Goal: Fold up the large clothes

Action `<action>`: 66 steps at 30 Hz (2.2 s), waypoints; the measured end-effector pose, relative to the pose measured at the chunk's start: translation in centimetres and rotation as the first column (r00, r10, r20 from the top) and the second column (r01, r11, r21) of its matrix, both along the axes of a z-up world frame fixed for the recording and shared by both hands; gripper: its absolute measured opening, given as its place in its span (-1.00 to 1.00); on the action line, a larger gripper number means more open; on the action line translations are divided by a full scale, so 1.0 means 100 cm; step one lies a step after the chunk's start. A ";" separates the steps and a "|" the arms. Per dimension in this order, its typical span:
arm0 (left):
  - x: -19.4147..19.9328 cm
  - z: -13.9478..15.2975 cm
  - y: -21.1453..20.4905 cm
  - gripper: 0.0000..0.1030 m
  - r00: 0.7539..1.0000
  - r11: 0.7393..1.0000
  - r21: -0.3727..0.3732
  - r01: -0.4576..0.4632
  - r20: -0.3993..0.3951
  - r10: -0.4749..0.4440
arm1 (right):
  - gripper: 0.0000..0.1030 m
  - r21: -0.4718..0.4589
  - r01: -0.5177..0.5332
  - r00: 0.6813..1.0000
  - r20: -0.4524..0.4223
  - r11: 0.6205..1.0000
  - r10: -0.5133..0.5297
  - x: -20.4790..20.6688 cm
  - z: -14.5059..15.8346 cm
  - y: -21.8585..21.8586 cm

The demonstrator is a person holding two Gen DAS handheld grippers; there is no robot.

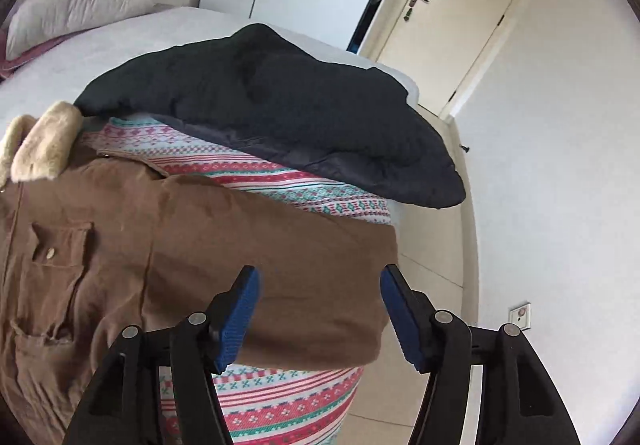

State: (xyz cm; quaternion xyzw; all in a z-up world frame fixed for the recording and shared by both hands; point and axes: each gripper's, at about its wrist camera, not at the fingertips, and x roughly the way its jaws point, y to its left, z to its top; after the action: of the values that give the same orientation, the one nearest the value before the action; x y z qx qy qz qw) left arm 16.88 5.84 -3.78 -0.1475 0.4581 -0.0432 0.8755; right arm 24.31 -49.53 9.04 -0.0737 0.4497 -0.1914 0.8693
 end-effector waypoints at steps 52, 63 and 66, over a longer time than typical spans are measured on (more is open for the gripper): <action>-0.185 -0.011 0.115 -0.77 0.971 0.967 -0.204 0.152 -0.152 -0.184 | -0.74 0.839 -0.188 0.963 0.056 0.511 0.263 -0.277 -0.105 0.040; -0.204 0.005 0.108 -0.67 0.965 0.982 -0.133 0.132 -0.211 -0.158 | -0.77 0.750 -0.109 0.976 -0.045 0.653 0.214 -0.291 -0.068 0.021; -0.213 -0.022 0.114 -0.35 0.954 0.990 -0.087 0.107 -0.272 -0.127 | -0.59 0.717 0.013 0.964 -0.194 0.697 0.181 -0.298 -0.106 0.014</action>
State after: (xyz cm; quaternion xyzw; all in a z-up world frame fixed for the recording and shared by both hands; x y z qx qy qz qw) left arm -4.41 17.19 -6.00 -0.1557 0.5821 -0.0904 0.7929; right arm -5.52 -48.16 -1.57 0.2238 0.5902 0.0485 0.7741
